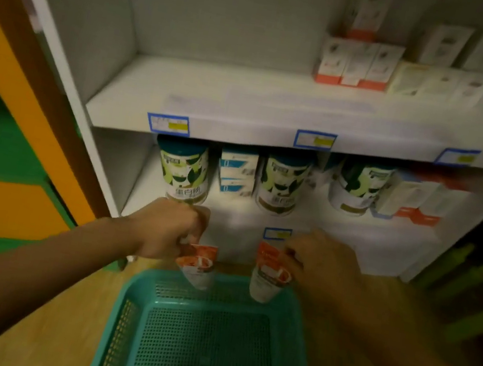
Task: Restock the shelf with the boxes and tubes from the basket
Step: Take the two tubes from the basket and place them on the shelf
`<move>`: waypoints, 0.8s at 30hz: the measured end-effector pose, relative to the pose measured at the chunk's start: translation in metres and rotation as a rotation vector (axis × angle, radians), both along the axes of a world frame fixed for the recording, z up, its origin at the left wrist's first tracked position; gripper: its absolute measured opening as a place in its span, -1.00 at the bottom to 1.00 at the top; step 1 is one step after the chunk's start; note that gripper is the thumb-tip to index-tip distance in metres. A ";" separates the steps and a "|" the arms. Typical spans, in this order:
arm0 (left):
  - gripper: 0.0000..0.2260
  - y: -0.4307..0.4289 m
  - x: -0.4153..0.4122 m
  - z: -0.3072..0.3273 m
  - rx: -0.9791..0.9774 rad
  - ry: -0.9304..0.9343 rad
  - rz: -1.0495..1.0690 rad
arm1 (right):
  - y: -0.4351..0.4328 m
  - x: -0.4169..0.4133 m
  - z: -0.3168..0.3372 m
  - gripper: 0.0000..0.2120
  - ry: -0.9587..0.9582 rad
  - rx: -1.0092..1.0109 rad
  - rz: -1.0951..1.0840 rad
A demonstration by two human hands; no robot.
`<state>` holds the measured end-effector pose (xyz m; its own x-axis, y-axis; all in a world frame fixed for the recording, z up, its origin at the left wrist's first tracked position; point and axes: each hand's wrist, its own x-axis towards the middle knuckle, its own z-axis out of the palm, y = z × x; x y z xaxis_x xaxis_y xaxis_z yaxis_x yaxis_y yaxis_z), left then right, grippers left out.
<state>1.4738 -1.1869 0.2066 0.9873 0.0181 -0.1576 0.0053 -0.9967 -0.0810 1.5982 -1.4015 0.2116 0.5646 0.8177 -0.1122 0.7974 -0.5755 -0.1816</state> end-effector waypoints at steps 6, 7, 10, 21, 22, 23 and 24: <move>-0.92 -0.025 0.029 0.117 -0.100 -0.128 0.067 | -0.027 0.021 0.111 -0.76 -0.122 0.167 -0.046; -0.94 -0.029 0.033 0.137 -0.105 -0.151 0.074 | -0.031 0.024 0.130 -0.76 -0.144 0.182 -0.048; -0.80 -0.035 0.045 0.193 -0.083 -0.219 0.078 | -0.043 0.034 0.185 -0.75 -0.186 0.205 -0.062; -0.84 -0.079 0.084 0.377 -0.144 -0.514 0.052 | -0.070 0.073 0.351 -0.77 -0.470 0.216 -0.150; -0.84 -0.082 0.088 0.391 -0.142 -0.536 0.046 | -0.072 0.079 0.364 -0.76 -0.487 0.235 -0.168; -0.85 -0.086 0.093 0.404 -0.142 -0.555 0.036 | -0.073 0.084 0.377 -0.76 -0.500 0.249 -0.180; -0.86 -0.088 0.098 0.415 -0.141 -0.570 0.023 | -0.074 0.090 0.389 -0.76 -0.507 0.264 -0.190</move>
<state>1.5722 -1.2749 0.6220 0.9165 0.0580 0.3958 0.0311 -0.9968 0.0742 1.6880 -1.4752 0.6006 0.6339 0.6606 0.4022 0.7093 -0.7039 0.0382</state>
